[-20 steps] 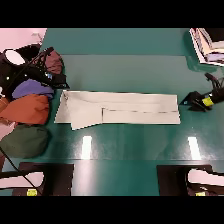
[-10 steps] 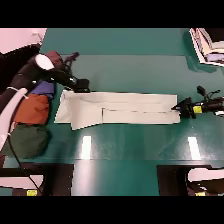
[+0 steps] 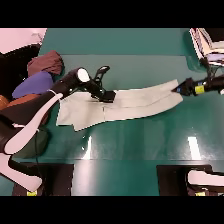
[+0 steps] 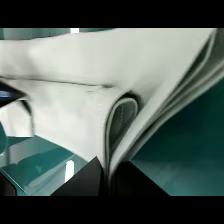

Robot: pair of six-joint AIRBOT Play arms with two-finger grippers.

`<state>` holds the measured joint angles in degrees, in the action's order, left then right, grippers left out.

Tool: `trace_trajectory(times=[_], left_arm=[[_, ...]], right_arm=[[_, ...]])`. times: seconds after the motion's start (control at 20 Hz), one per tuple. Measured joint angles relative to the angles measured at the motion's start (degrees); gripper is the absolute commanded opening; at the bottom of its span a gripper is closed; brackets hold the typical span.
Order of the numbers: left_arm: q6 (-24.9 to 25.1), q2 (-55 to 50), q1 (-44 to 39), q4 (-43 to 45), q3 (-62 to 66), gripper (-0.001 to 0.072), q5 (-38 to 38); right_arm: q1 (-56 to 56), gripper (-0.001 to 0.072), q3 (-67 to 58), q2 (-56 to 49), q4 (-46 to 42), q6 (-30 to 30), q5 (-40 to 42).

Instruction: Fold the shirts.

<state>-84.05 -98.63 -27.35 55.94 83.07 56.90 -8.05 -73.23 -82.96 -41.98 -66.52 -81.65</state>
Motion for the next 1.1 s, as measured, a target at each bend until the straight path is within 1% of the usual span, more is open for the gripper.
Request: trace_trajectory(times=[0.15,0.35,0.6,0.8,0.95,1.1], left_arm=[[-0.98,-2.97,-1.53,-0.55,2.36,0.0025,-0.85],[-1.46,-4.83,-2.16,-0.94,3.67,0.0026,-1.97],[-1.49,-5.22,-1.14,-0.87,5.31,0.0025,-2.40],[-1.55,-0.76,4.66,2.10,7.82,0.0025,0.13],[-1.53,6.10,11.91,5.66,8.52,0.0026,1.84],[-1.51,13.44,20.20,10.64,8.81,0.0026,3.78]], right_arm=[[5.38,0.0017,-7.15,3.13,0.26,-3.10,-0.83],[13.51,0.0017,-15.23,4.57,0.46,-6.49,-0.92],[22.51,0.0017,-19.37,4.90,0.44,-8.37,1.84],[29.09,0.0017,-20.20,3.69,2.71,-8.79,5.68],[35.60,0.0018,-20.35,0.57,6.12,-7.56,9.86],[43.58,0.0019,-22.16,-5.20,9.35,-5.31,14.97]])
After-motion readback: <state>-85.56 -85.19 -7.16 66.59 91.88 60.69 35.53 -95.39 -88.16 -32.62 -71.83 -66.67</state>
